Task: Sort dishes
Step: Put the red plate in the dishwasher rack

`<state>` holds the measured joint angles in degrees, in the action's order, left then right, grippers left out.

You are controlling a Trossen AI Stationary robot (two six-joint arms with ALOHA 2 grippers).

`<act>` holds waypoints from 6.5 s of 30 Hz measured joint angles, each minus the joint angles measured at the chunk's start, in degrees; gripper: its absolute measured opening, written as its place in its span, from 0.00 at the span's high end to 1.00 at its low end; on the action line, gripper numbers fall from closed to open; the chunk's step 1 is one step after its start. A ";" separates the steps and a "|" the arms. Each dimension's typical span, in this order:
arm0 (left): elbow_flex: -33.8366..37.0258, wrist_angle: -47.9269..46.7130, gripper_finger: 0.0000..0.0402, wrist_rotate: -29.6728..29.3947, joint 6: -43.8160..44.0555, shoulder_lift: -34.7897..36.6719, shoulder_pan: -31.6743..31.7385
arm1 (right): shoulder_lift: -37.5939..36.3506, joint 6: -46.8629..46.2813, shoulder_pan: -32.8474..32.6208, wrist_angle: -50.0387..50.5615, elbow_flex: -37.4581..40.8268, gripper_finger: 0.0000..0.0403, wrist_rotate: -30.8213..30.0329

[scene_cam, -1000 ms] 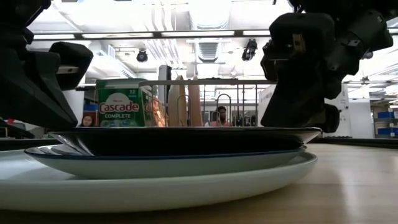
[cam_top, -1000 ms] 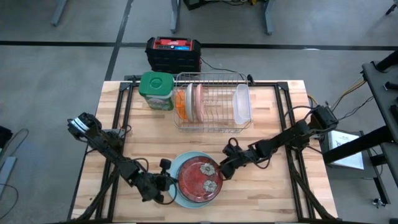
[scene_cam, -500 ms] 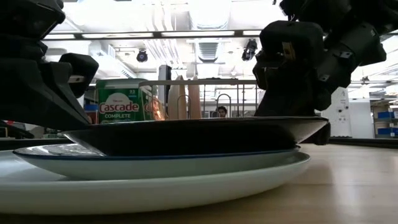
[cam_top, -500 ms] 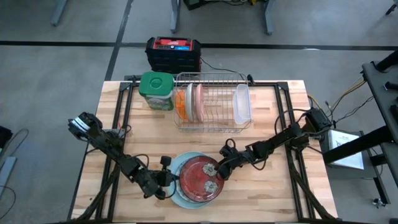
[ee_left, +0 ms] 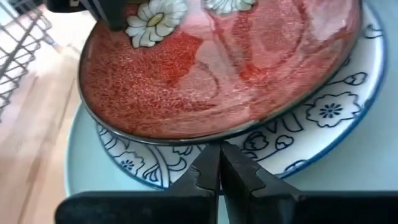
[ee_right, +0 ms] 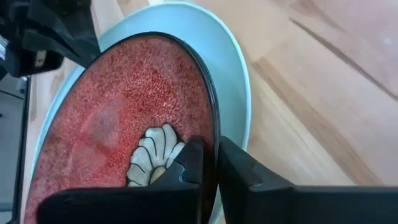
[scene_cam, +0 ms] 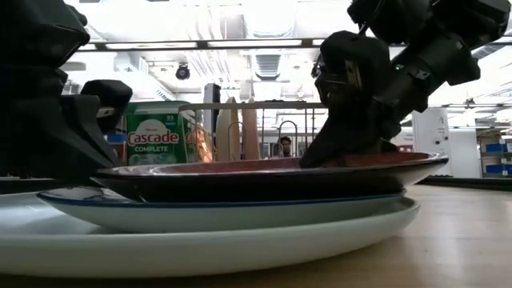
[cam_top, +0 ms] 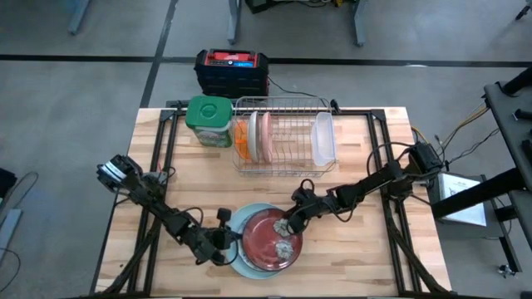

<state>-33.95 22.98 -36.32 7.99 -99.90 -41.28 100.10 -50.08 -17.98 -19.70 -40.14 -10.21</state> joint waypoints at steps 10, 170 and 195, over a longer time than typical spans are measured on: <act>0.02 -0.33 1.00 -1.96 -0.68 1.22 0.02 | -1.71 5.16 -0.17 0.63 0.06 0.99 -0.52; -13.25 -32.07 1.00 -24.24 -12.37 32.04 -9.31 | -0.40 179.74 56.09 80.32 -59.54 1.00 65.82; -13.27 -32.08 1.00 -24.22 -12.37 32.06 -9.31 | -0.42 179.15 55.90 73.13 -51.52 1.00 62.67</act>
<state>-47.22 -9.10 -60.54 -4.38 -67.83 -50.59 99.68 129.07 37.93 53.43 -91.66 52.46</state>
